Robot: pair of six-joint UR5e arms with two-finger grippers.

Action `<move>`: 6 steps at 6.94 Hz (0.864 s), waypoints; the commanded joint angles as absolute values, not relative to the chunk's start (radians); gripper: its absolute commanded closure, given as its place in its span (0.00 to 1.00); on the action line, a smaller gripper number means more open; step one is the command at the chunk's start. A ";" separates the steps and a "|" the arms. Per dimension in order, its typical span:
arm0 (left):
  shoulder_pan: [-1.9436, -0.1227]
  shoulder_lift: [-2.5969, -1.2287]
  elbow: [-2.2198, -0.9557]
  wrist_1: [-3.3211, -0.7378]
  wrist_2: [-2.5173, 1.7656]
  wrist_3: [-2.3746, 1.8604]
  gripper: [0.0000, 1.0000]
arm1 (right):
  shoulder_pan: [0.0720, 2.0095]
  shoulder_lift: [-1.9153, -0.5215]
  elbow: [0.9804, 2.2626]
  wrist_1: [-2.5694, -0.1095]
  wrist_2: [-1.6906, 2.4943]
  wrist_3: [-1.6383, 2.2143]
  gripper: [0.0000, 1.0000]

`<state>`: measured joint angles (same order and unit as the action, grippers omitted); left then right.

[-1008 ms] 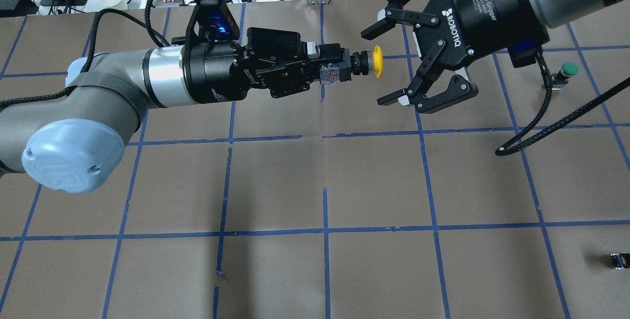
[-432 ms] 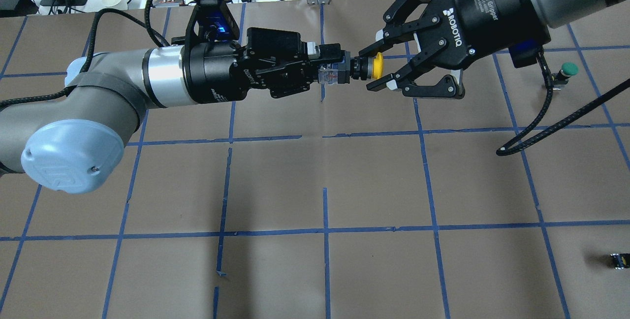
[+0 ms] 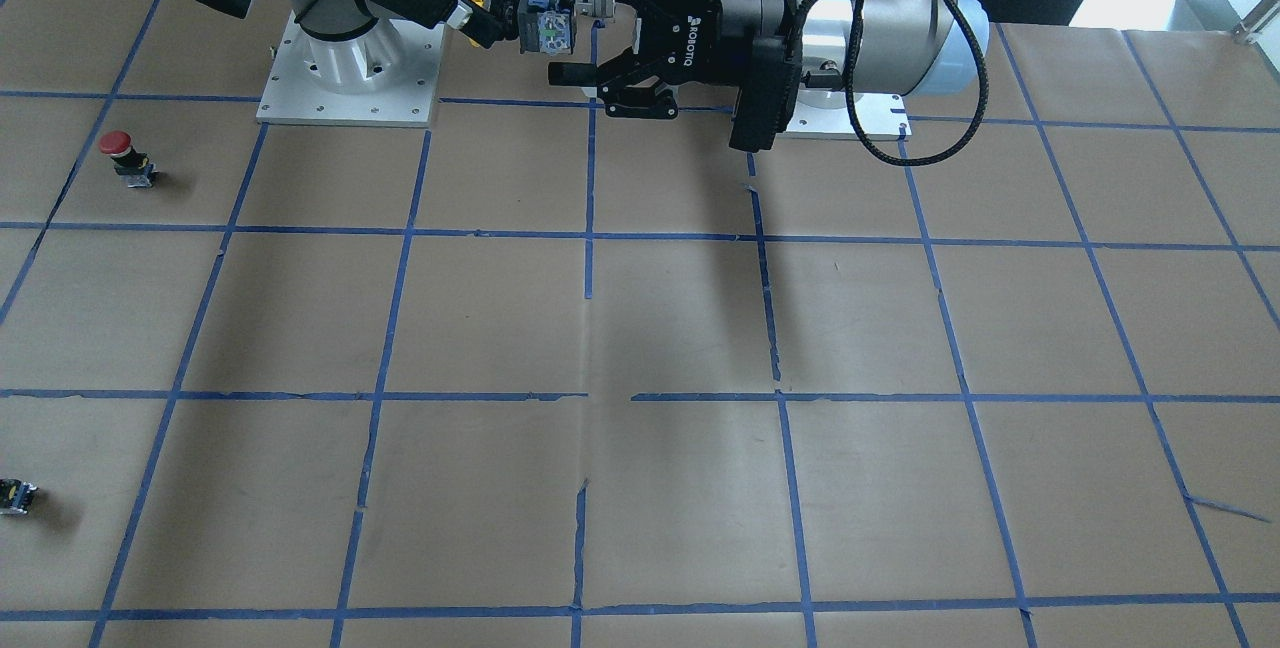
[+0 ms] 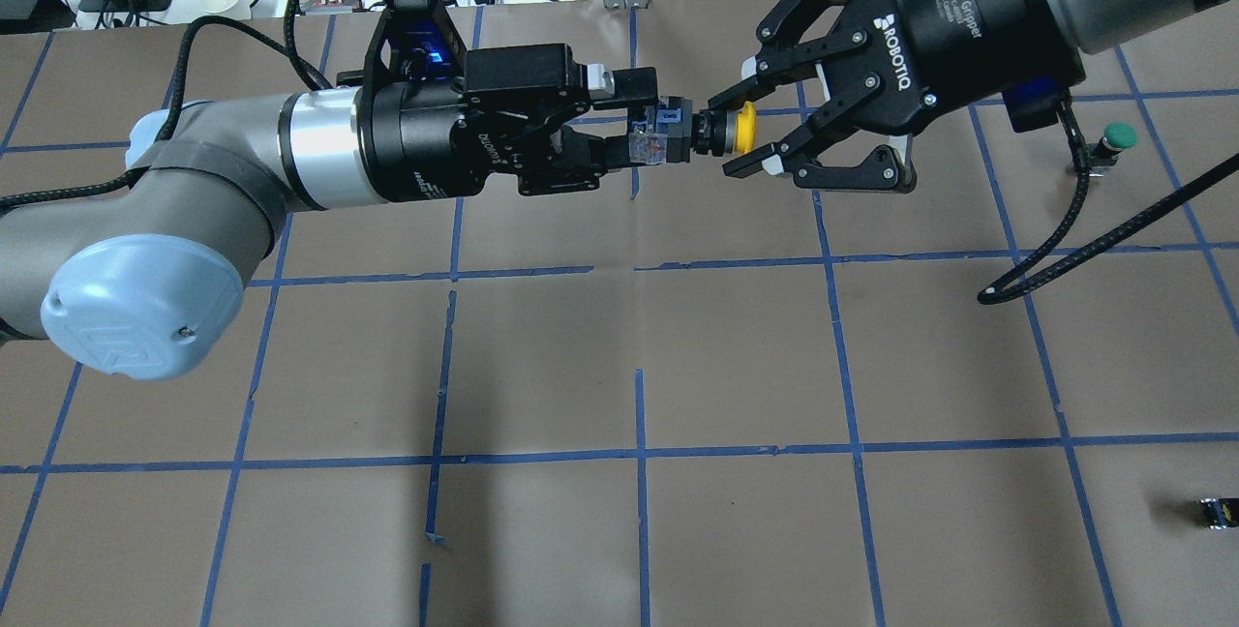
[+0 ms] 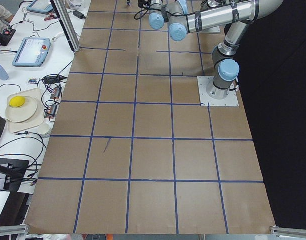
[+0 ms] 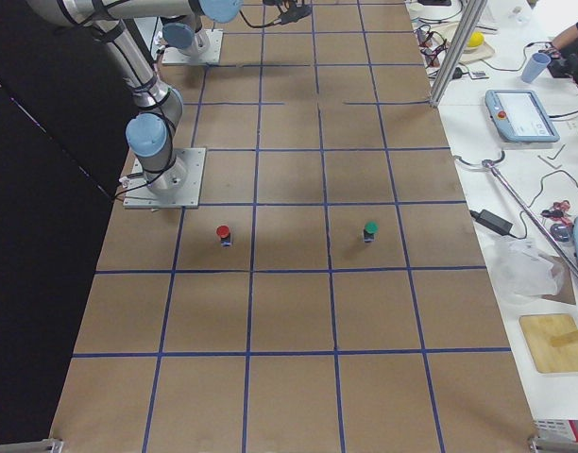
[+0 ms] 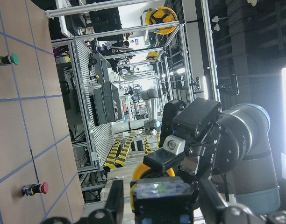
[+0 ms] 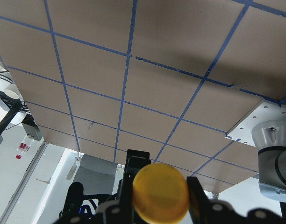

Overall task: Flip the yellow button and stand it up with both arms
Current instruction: 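Close the right gripper on the yellow cap and open the left gripper, then carry the button away with the right gripper while the left gripper withdraws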

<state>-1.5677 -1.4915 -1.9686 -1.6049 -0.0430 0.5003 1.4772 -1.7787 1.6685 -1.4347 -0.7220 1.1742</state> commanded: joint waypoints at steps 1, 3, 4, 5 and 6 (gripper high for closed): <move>-1.565 -1.496 -1.944 -1.557 -0.026 0.418 0.00 | 1.462 -1.772 1.669 -1.468 -0.809 1.098 0.73; -1.554 -1.517 -1.924 -1.305 0.181 0.109 0.00 | 1.406 -1.714 1.669 -1.488 -0.996 0.755 0.73; -1.554 -1.540 -1.925 -1.131 0.312 -0.054 0.00 | 1.340 -1.709 1.672 -1.509 -1.087 0.484 0.74; -1.555 -1.555 -1.925 -1.065 0.375 -0.124 0.00 | 1.306 -1.678 1.675 -1.511 -1.192 0.202 0.77; -1.555 -1.558 -1.924 -1.062 0.481 -0.126 0.00 | 1.290 -1.639 1.675 -1.531 -1.282 0.002 0.79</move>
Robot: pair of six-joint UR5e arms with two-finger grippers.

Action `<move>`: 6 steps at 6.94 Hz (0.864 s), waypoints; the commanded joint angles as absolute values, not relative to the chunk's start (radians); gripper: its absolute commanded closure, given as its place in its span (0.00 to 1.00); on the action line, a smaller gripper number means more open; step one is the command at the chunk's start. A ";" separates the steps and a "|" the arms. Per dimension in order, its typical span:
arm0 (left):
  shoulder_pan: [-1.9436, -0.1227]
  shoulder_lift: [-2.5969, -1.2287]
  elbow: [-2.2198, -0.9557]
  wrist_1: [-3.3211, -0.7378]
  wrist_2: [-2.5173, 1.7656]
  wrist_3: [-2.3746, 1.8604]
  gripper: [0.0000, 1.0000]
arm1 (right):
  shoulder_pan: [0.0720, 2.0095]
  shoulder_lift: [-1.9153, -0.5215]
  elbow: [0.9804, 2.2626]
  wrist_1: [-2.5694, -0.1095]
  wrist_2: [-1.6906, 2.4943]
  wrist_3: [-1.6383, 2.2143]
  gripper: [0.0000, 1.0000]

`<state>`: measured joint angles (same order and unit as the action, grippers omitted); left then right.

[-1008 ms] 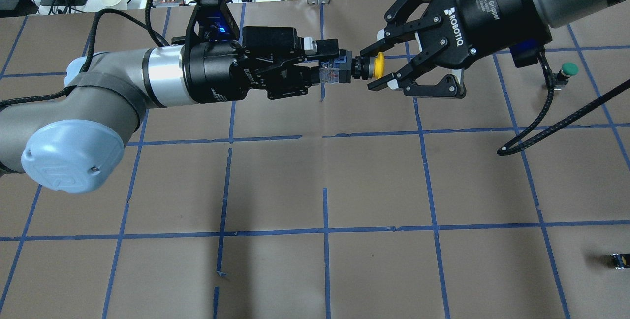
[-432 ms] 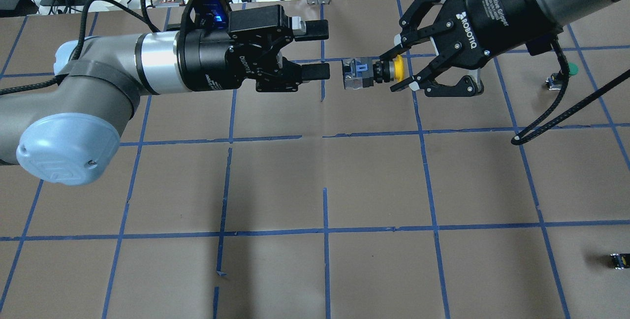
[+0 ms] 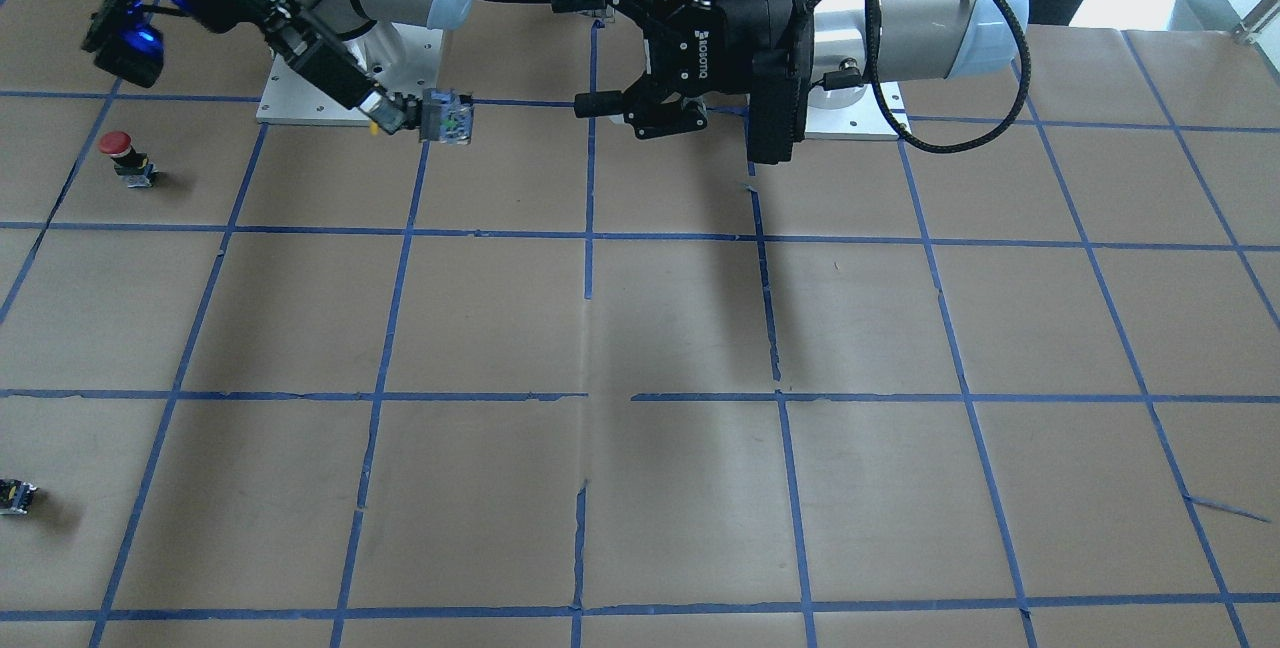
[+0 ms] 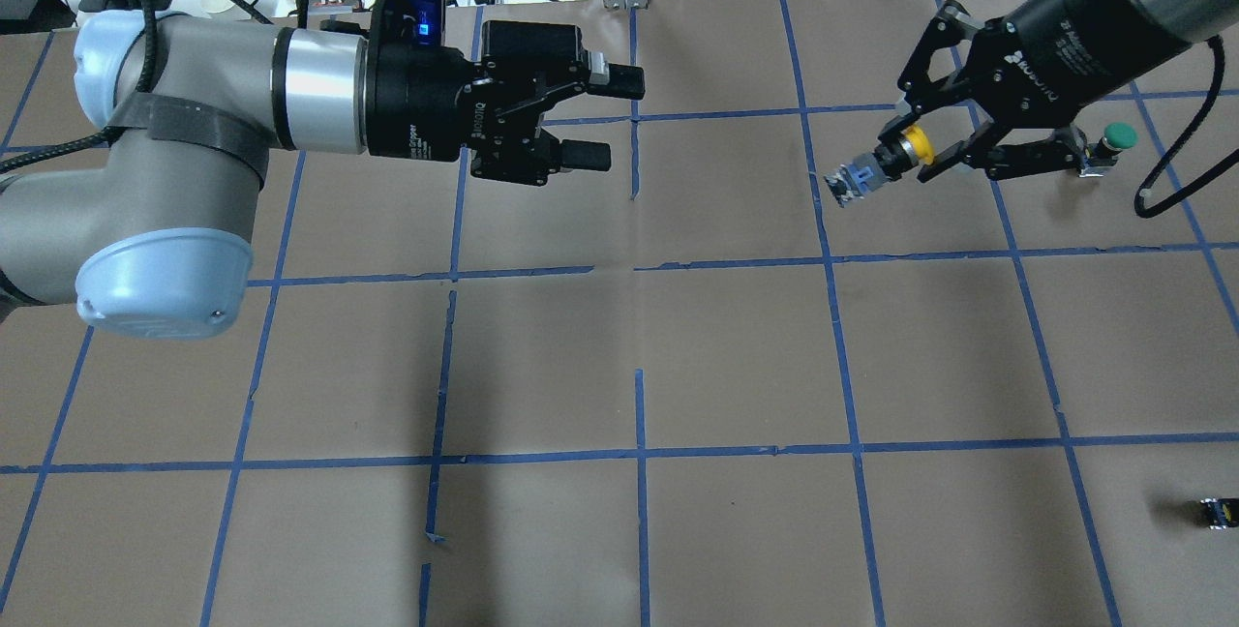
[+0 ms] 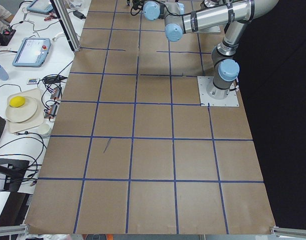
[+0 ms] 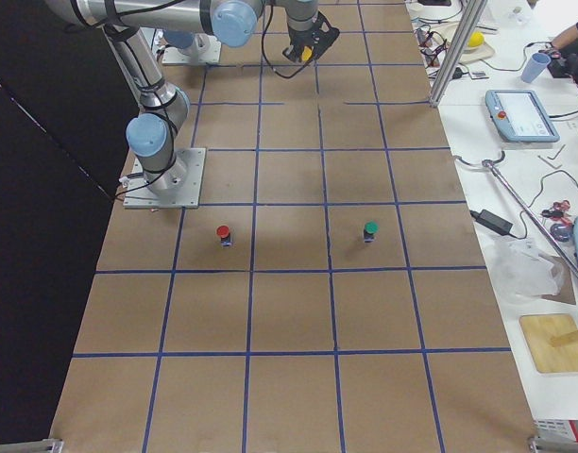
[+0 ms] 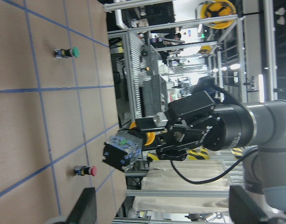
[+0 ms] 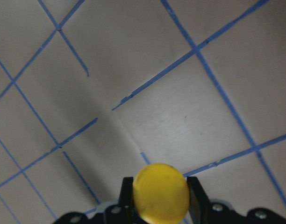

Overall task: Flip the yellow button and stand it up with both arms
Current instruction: 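Carry the button away with the right gripper while the left gripper withdraws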

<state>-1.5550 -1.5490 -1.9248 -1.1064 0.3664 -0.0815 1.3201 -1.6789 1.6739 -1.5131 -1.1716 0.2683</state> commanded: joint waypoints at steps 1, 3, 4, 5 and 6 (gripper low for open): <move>-1.560 -1.559 -1.913 -1.062 0.608 -0.127 0.00 | 1.282 -1.603 1.683 -1.636 -1.325 -0.132 0.80; -1.572 -1.545 -1.856 -1.141 0.906 -0.129 0.00 | 1.186 -1.559 1.834 -1.896 -1.402 -0.452 0.80; -1.578 -1.534 -1.811 -1.220 1.068 -0.129 0.00 | 1.110 -1.555 1.942 -2.089 -1.402 -0.677 0.82; -1.578 -1.529 -1.749 -1.327 1.233 -0.127 0.00 | 1.032 -1.555 2.029 -2.206 -1.391 -0.903 0.82; -1.578 -1.531 -1.674 -1.427 1.388 -0.126 0.00 | 0.950 -1.555 2.078 -2.248 -1.318 -1.084 0.84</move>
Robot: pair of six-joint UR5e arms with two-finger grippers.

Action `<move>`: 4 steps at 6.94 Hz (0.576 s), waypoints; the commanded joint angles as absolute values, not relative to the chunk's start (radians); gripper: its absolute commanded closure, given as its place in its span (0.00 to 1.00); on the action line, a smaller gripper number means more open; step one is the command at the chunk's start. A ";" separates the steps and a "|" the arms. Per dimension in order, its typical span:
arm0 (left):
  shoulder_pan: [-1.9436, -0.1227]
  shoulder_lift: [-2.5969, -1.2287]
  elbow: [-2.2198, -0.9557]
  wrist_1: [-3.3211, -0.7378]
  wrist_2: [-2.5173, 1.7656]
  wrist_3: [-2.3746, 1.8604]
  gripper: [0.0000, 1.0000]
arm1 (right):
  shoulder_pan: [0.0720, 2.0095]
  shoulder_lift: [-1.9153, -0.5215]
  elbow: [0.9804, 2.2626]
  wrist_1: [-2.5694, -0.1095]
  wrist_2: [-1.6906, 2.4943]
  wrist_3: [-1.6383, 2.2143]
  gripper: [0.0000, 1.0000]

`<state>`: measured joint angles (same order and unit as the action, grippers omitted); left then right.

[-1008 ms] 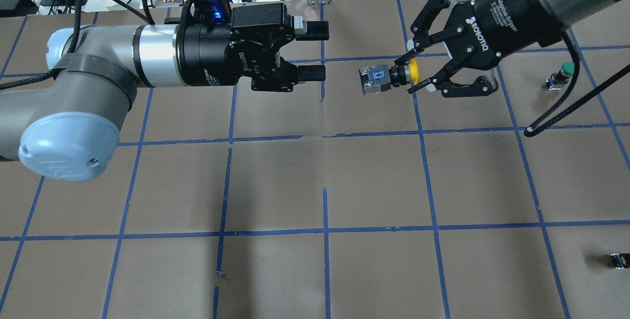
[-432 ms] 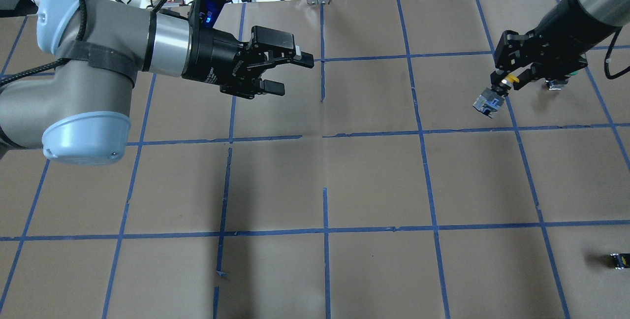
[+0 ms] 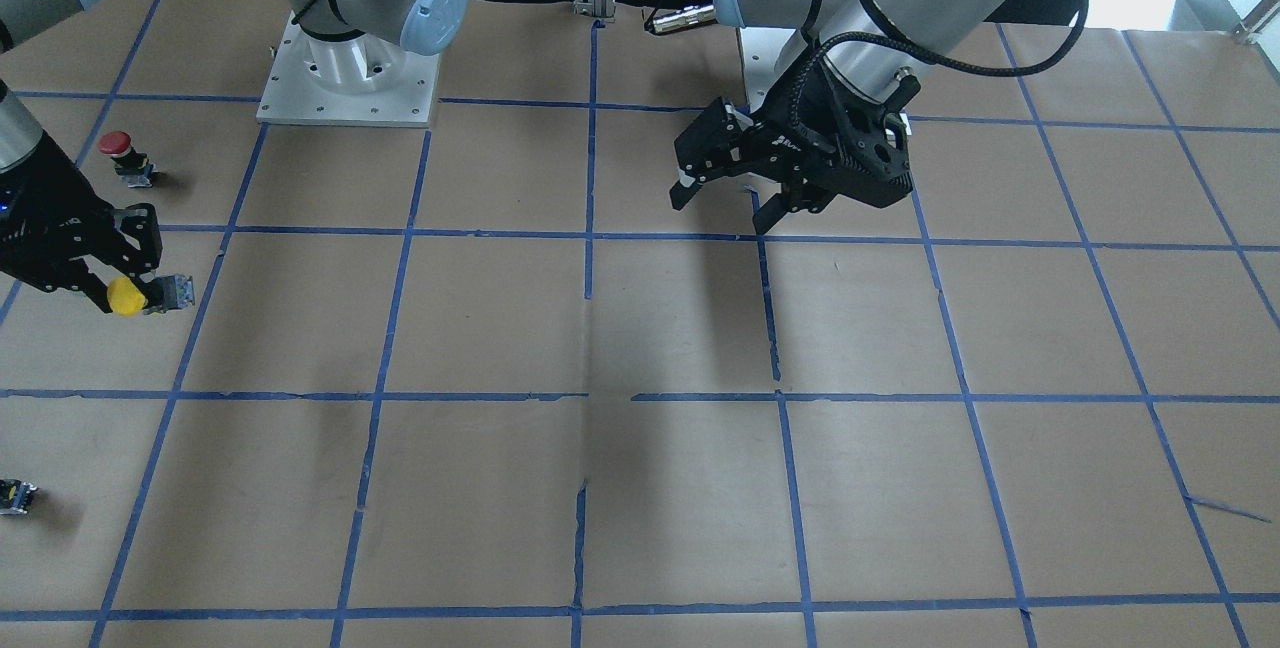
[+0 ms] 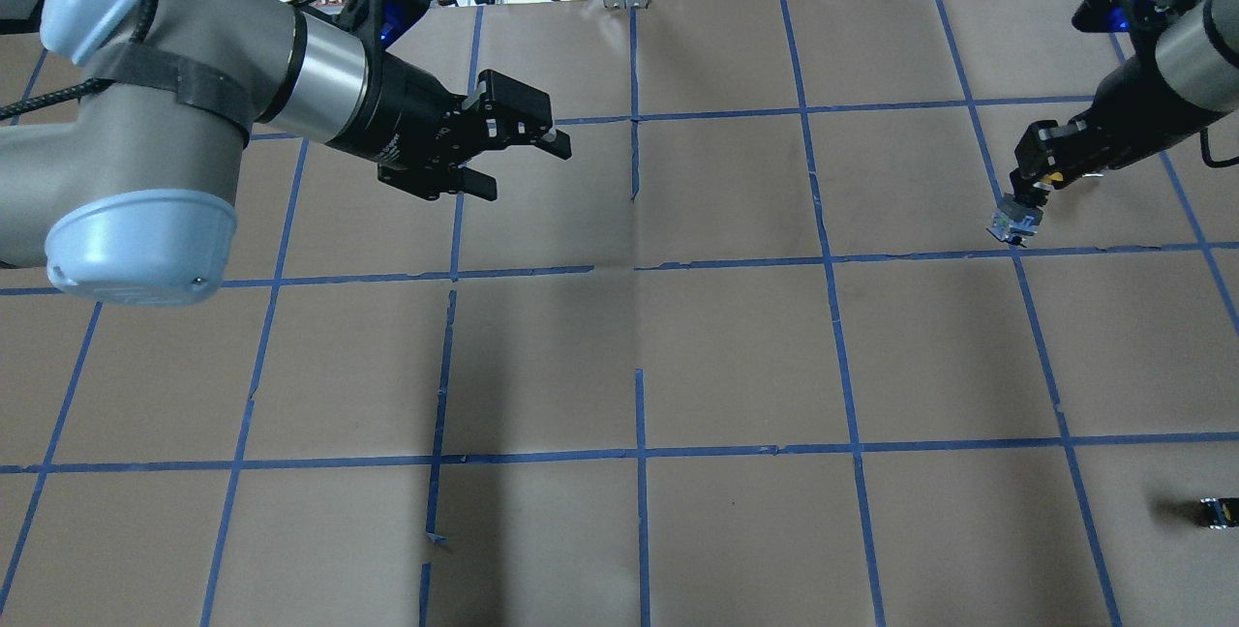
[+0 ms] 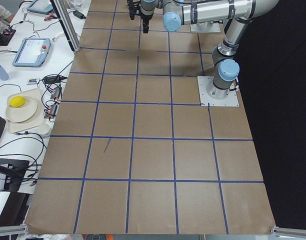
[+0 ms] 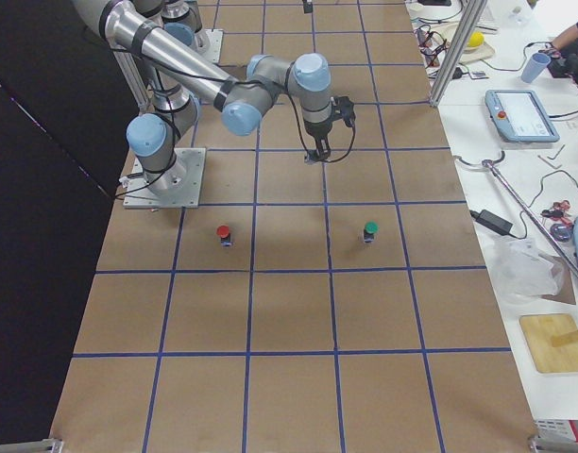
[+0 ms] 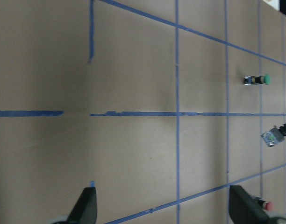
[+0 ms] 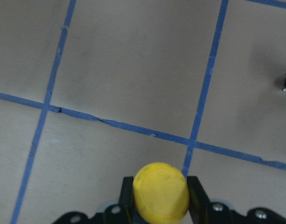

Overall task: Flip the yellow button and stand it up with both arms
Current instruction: 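Carry the button away with the right gripper while the left gripper withdraws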

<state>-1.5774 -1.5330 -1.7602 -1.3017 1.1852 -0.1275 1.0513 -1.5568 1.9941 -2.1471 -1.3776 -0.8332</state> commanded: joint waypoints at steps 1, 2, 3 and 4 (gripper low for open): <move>-1.577 -1.534 -1.604 -1.518 1.452 -0.126 0.00 | 0.864 -1.554 2.098 -2.244 -1.221 -1.296 0.84; -1.569 -1.539 -1.547 -1.604 1.577 -0.118 0.00 | 0.782 -1.551 2.130 -2.241 -1.154 -1.486 0.84; -1.566 -1.525 -1.534 -1.635 1.601 -0.118 0.00 | 0.714 -1.528 2.153 -2.246 -1.082 -1.634 0.84; -1.560 -1.517 -1.540 -1.637 1.606 -0.114 0.00 | 0.642 -1.488 2.155 -2.247 -1.006 -1.805 0.84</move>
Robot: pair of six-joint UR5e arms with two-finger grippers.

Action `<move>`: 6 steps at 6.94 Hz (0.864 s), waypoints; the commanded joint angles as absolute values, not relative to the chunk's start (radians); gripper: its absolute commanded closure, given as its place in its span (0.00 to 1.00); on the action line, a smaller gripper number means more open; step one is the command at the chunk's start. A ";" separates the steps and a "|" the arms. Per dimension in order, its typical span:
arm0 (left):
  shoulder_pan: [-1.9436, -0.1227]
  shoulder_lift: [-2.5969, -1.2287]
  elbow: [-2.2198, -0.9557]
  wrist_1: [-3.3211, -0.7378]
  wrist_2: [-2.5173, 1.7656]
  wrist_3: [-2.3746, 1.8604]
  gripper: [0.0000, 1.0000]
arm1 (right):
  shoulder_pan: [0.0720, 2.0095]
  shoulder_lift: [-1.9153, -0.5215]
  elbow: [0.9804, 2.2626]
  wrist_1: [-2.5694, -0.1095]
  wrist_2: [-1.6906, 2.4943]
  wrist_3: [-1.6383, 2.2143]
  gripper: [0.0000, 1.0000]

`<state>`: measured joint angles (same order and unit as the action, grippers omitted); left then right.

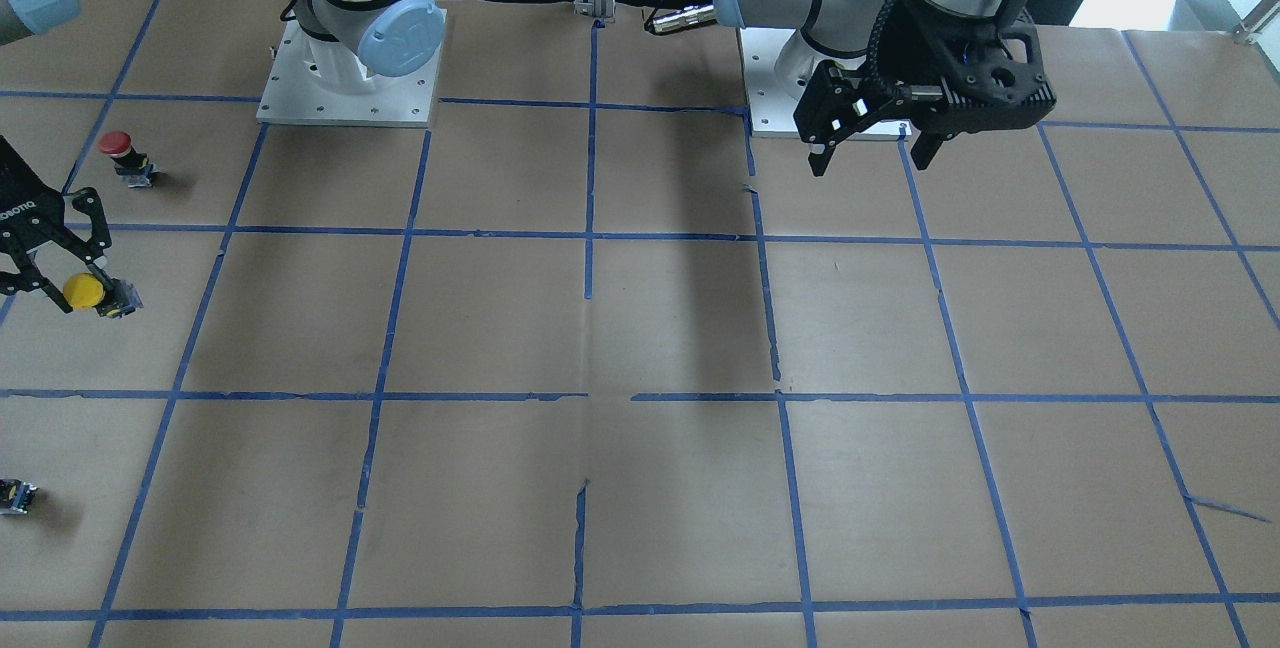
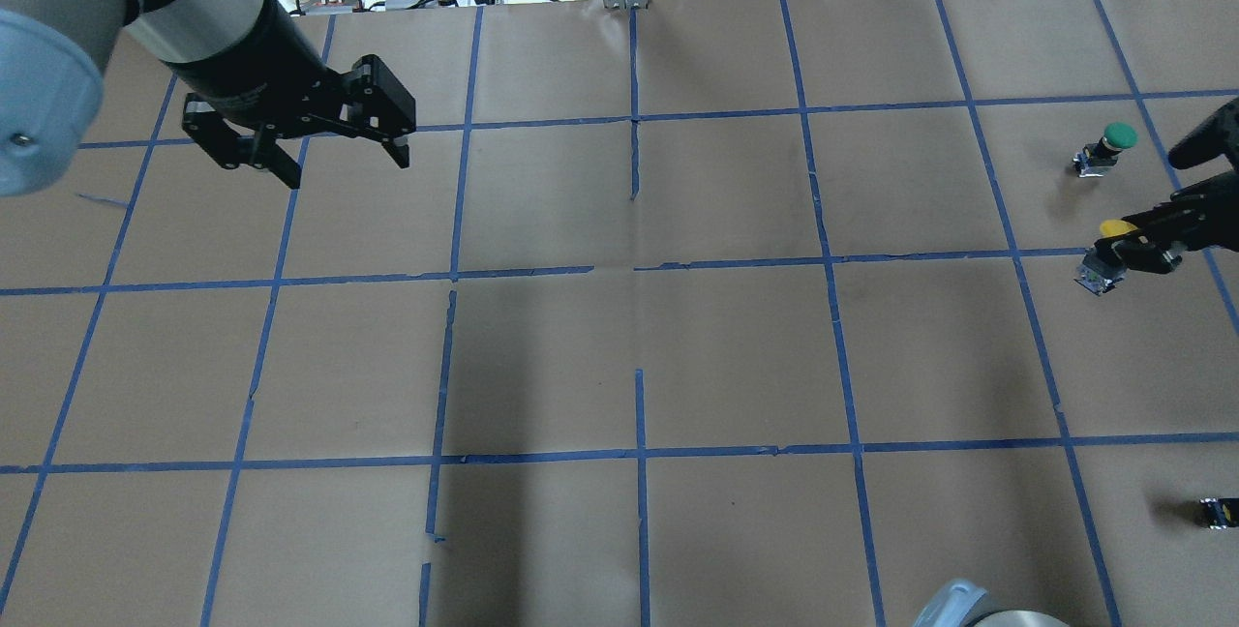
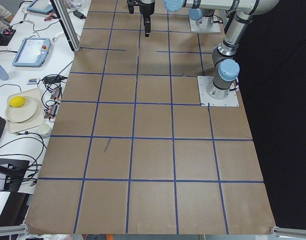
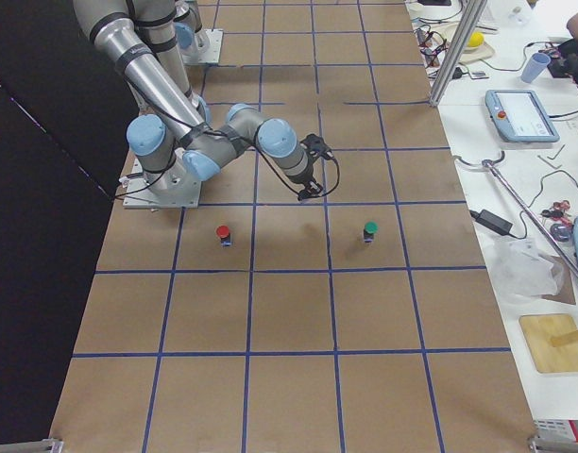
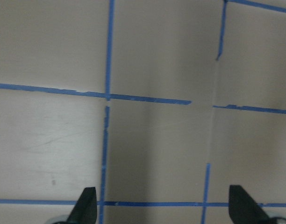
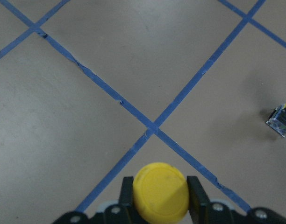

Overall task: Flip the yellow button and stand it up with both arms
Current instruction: 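Lower the button cap-up onto the table with the right gripper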

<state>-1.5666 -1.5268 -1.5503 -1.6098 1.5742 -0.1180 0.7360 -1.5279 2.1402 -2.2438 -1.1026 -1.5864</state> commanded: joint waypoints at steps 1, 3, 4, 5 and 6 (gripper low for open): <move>-1.560 -1.516 -1.551 -1.635 1.600 -0.114 0.00 | 0.588 -1.430 2.152 -2.249 -0.949 -1.915 0.84; -1.551 -1.517 -1.555 -1.626 1.594 -0.109 0.00 | 0.539 -1.373 2.114 -2.249 -0.905 -2.035 0.84; -1.540 -1.519 -1.549 -1.625 1.562 -0.085 0.00 | 0.526 -1.346 2.105 -2.244 -0.899 -2.064 0.84; -1.525 -1.520 -1.554 -1.624 1.449 -0.066 0.00 | 0.516 -1.321 2.105 -2.243 -0.896 -2.066 0.84; -1.519 -1.526 -1.558 -1.624 1.437 -0.020 0.00 | 0.502 -1.303 2.105 -2.247 -0.852 -2.068 0.84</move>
